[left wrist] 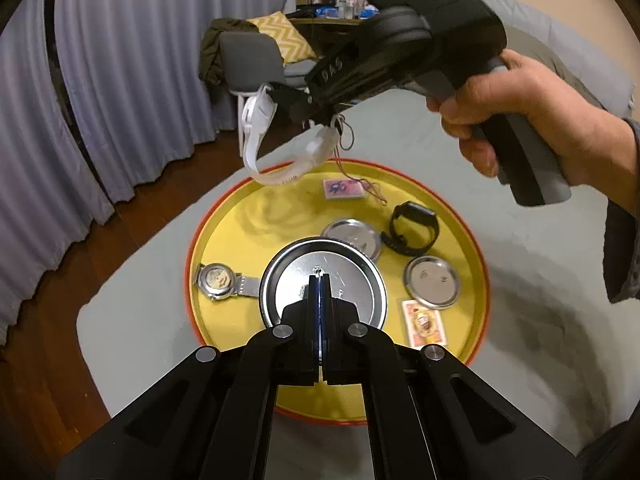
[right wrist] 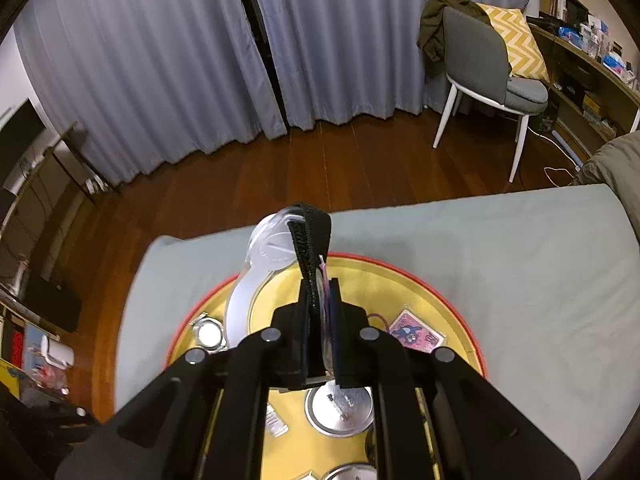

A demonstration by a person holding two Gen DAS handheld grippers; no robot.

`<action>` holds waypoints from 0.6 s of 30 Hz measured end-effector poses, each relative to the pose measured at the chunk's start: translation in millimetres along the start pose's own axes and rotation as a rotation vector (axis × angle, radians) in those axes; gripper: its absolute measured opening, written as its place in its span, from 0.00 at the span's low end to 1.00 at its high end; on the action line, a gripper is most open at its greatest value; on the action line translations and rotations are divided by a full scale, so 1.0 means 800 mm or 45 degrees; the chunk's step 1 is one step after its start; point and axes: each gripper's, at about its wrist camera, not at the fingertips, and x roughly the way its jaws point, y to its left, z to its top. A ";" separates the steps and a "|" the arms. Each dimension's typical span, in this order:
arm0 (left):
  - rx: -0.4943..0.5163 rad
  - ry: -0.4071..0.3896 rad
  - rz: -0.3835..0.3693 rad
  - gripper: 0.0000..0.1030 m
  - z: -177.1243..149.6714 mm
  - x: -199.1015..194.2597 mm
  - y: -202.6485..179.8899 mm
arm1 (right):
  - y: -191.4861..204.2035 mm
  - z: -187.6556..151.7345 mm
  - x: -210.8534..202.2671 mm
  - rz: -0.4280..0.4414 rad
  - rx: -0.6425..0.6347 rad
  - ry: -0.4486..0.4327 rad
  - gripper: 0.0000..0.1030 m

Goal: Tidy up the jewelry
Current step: 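Lift the badge with left tool while right tool carries the white band onto the bed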

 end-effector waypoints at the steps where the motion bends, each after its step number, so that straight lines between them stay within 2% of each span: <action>1: 0.003 -0.004 0.005 0.00 0.001 -0.004 -0.003 | -0.001 0.002 -0.009 0.005 0.001 -0.013 0.09; 7: 0.013 -0.021 0.023 0.00 0.001 -0.023 -0.025 | -0.007 -0.001 -0.031 0.052 0.018 -0.025 0.09; 18: 0.018 0.033 0.024 0.00 -0.018 -0.016 -0.030 | 0.001 -0.067 0.031 0.103 0.029 0.151 0.09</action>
